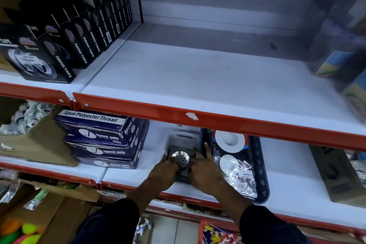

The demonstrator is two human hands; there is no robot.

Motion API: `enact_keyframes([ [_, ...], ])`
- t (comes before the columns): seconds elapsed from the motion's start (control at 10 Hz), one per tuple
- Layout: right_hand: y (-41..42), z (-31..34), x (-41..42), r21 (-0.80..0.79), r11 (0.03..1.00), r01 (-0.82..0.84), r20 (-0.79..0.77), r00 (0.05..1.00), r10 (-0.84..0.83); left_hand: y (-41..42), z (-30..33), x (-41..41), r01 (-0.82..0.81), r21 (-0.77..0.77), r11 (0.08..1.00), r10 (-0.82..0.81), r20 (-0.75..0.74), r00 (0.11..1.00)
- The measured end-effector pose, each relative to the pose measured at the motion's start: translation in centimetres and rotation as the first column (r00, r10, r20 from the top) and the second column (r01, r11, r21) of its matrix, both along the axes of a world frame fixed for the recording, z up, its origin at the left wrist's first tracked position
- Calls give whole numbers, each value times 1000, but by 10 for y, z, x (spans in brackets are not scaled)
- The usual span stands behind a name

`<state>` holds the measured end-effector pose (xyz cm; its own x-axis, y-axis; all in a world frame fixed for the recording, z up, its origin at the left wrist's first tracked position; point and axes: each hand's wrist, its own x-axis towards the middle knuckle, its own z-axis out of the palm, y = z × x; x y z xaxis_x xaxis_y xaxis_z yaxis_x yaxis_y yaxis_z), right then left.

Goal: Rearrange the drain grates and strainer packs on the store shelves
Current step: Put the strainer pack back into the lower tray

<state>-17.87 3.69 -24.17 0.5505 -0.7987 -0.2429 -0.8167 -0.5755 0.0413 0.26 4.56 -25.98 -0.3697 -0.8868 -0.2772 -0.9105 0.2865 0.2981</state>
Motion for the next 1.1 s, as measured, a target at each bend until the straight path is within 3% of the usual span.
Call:
enact_keyframes([
  [0.1,7,14,-14,-34,999,41,134,990,-36,3,7,1,-27,53,998,29,-42,999],
  [0.2,25,41,-37,-17,980,196,221,957,-187,8,13,0,-16,99,995,24,-85,996],
  [0.3,46,56,-60,74,964,257,82,962,-262,16,18,1,21,156,988,-7,-94,996],
  [0.4,61,60,-70,267,934,237,-51,971,-232,23,19,-1,26,179,983,-13,-74,997],
  [0.6,69,59,-69,216,944,250,-64,968,-242,35,25,-11,7,148,989,-1,-36,999],
  [0.8,87,78,-64,327,908,262,-75,965,-251,54,38,-11,32,246,969,-45,49,998],
  [0.9,96,88,-69,322,909,263,-80,965,-251,62,65,-14,89,197,976,-111,101,989],
  [1.0,99,117,-75,131,960,248,56,965,-257,60,116,-25,178,-124,976,-157,161,974],
  [1.1,97,174,-78,-204,942,268,321,927,-194,60,189,-35,180,-518,837,-172,63,983],
])
